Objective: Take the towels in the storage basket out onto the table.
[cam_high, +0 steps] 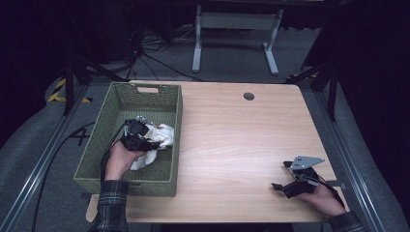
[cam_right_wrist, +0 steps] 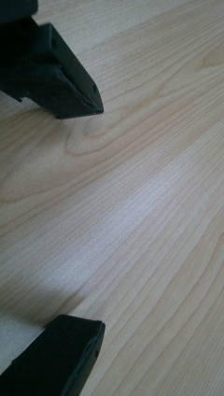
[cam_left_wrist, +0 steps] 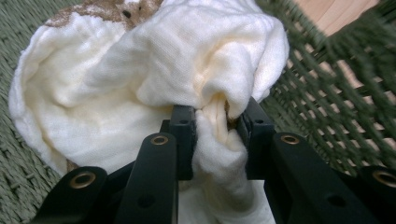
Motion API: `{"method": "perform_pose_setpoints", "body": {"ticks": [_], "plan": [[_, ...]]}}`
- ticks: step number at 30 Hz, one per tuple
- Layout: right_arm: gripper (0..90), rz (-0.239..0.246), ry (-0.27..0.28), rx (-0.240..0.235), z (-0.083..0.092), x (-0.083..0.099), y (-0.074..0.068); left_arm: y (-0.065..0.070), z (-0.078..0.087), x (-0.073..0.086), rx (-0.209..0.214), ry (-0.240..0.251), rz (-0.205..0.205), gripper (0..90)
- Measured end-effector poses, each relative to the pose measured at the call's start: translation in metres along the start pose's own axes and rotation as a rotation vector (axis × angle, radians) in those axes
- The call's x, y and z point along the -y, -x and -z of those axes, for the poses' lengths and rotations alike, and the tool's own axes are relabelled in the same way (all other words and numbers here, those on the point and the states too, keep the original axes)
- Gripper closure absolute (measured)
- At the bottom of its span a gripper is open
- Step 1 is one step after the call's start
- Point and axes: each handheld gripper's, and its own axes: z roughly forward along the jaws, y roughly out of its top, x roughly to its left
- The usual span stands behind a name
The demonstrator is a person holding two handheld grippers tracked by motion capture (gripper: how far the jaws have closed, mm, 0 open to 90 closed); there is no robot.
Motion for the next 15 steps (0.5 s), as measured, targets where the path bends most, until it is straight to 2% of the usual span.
{"method": "perform_pose_setpoints", "body": {"ticks": [5, 6, 7, 10, 11, 13, 15], "plan": [[0.0, 0.0, 0.0, 0.0, 0.0, 0.0, 0.0, -0.003, 0.013, 0.0, 0.002, 0.046, 0.003, 72.2], [0.0, 0.0, 0.0, 0.0, 0.0, 0.0, 0.0, -0.003, 0.021, 0.0, 0.008, 0.072, 0.013, 72.2], [0.0, 0.0, 0.0, 0.0, 0.0, 0.0, 0.0, -0.003, 0.021, 0.0, 0.008, 0.072, 0.013, 72.2], [0.0, 0.0, 0.0, 0.0, 0.0, 0.0, 0.0, -0.003, 0.031, -0.001, 0.023, 0.12, 0.019, 72.2], [0.0, 0.0, 0.0, 0.0, 0.0, 0.0, 0.0, -0.003, 0.035, -0.001, 0.015, 0.121, 0.006, 72.2], [0.0, 0.0, 0.0, 0.0, 0.0, 0.0, 0.0, -0.001, 0.042, -0.002, 0.019, 0.144, 0.014, 72.2], [0.0, 0.0, 0.0, 0.0, 0.0, 0.0, 0.0, -0.001, 0.044, -0.003, 0.016, 0.144, 0.01, 72.1]]}}
